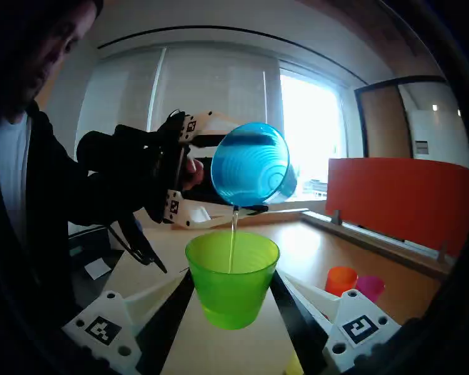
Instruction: Pour water
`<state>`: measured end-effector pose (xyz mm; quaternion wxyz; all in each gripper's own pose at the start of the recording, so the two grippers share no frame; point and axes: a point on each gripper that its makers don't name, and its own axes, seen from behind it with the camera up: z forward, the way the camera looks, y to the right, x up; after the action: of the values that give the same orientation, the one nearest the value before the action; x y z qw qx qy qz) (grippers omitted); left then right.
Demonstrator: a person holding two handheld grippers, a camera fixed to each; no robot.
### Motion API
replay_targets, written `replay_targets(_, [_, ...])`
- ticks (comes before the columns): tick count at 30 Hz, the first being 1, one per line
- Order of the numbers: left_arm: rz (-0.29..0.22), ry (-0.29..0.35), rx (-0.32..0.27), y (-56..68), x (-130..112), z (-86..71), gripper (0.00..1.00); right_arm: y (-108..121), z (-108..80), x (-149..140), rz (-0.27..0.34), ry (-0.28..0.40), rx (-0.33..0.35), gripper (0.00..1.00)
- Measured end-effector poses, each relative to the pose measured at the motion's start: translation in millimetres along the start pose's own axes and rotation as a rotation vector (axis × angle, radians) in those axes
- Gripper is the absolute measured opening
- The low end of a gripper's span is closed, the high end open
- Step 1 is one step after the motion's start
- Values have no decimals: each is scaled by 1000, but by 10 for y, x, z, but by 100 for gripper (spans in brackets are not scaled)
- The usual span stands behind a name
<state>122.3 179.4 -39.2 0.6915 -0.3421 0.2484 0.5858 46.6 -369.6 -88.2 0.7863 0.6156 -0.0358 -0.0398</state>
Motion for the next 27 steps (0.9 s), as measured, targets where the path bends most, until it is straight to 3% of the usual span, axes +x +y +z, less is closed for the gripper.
replay_targets(27, [71,-14,-4,-6,-9,2,81,2,4,-17,-7,-6,-1,86])
